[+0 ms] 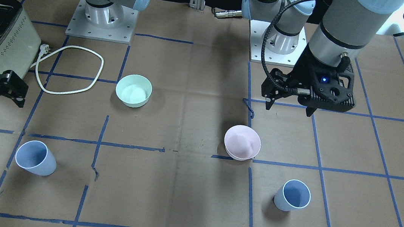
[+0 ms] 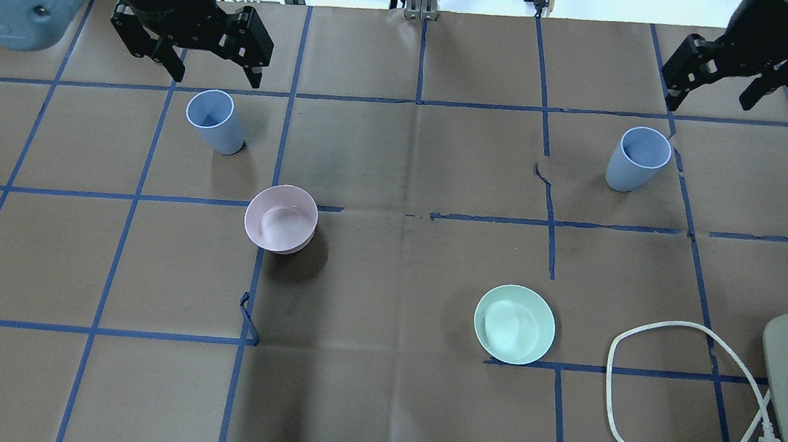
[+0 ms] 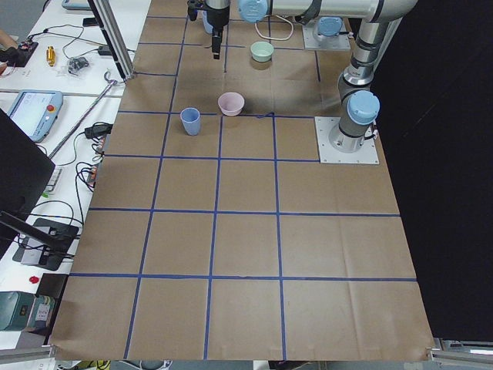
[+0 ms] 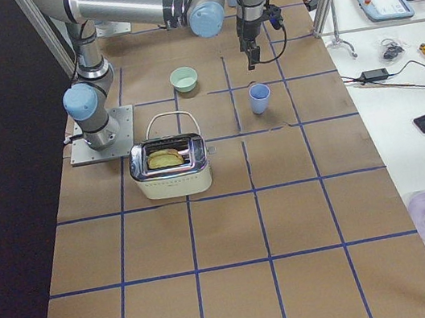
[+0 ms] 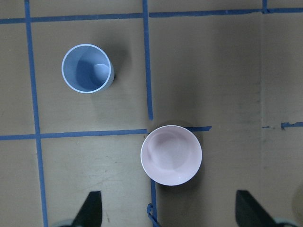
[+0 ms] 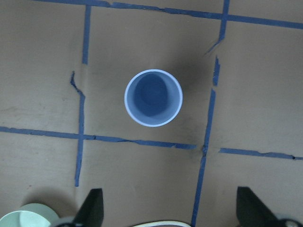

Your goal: Stack blue cups with both arms

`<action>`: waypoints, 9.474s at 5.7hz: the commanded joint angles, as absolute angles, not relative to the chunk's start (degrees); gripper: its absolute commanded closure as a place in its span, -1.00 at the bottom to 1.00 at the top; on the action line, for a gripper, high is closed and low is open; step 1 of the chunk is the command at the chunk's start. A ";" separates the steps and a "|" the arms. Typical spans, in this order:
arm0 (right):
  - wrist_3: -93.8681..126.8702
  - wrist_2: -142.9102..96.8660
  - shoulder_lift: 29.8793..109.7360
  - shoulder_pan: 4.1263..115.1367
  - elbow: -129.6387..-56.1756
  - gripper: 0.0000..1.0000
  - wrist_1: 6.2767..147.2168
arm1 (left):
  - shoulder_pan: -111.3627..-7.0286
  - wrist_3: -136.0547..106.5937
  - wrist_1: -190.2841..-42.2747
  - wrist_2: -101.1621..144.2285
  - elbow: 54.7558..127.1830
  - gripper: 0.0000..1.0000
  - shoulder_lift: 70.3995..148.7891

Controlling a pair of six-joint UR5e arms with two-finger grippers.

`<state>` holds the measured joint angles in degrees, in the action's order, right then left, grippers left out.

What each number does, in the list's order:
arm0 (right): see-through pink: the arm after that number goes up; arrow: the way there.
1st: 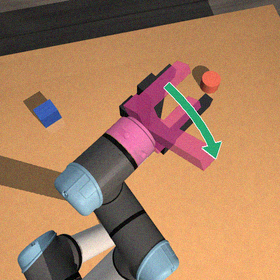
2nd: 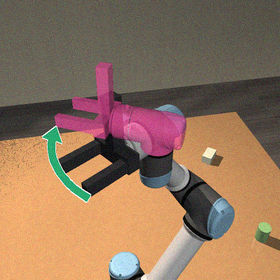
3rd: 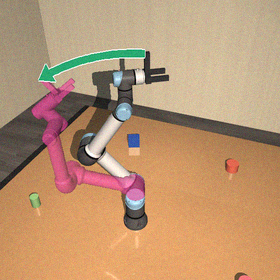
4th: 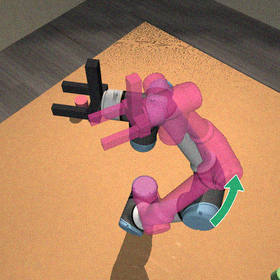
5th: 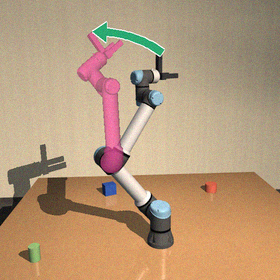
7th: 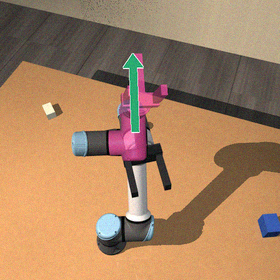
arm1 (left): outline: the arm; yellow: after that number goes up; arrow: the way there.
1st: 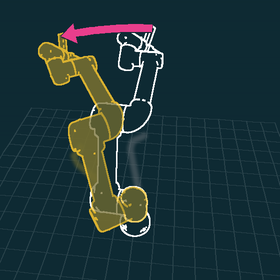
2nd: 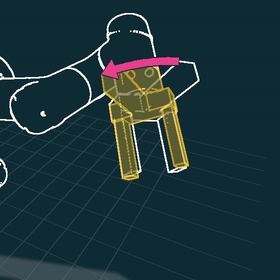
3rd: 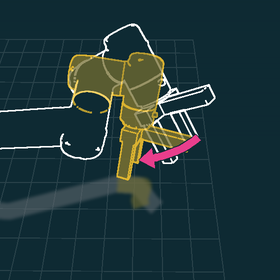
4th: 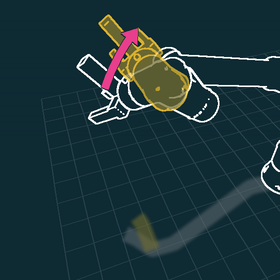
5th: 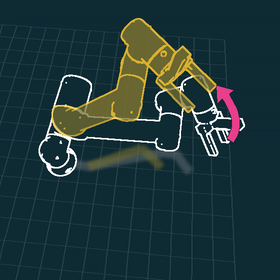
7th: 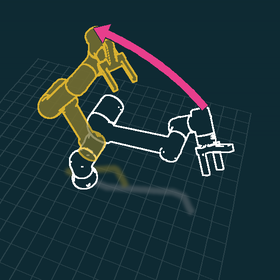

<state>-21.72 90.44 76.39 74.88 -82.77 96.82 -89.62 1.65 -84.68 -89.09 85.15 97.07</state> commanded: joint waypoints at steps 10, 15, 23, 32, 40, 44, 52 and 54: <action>-17.75 87.89 63.54 72.86 -92.72 0.69 119.89 | -87.19 3.61 -63.28 -94.31 85.61 0.71 121.38; -16.70 86.57 75.62 74.18 -90.10 0.82 105.11 | -98.46 -15.61 -63.46 -93.34 77.63 0.90 122.33; -14.68 87.01 81.91 74.09 -87.54 0.80 92.72 | -111.98 -25.58 -59.15 -91.76 74.01 -0.97 127.19; 25.52 88.16 63.15 100.87 -63.41 0.81 93.16 | -92.73 -1.59 -89.29 -89.91 86.20 -0.97 93.19; 33.13 87.89 53.00 105.56 -65.46 0.73 102.37 | -91.58 -2.37 -90.53 -90.44 86.04 -0.97 91.67; 32.70 87.80 58.06 104.51 -62.32 -1.00 97.95 | -91.67 -2.37 -90.61 -90.44 86.04 -0.97 91.67; 8.45 91.56 87.19 90.62 -86.66 -1.00 87.19 | -91.67 -2.37 -90.62 -90.44 86.13 -0.97 91.67; 8.26 91.49 87.19 90.70 -86.66 -1.00 87.27 | -91.67 -2.37 -90.62 -90.44 86.13 -0.97 91.67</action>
<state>8.36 91.39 87.17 90.74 -86.63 87.19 -91.67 -2.37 -90.62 -90.44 86.13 91.67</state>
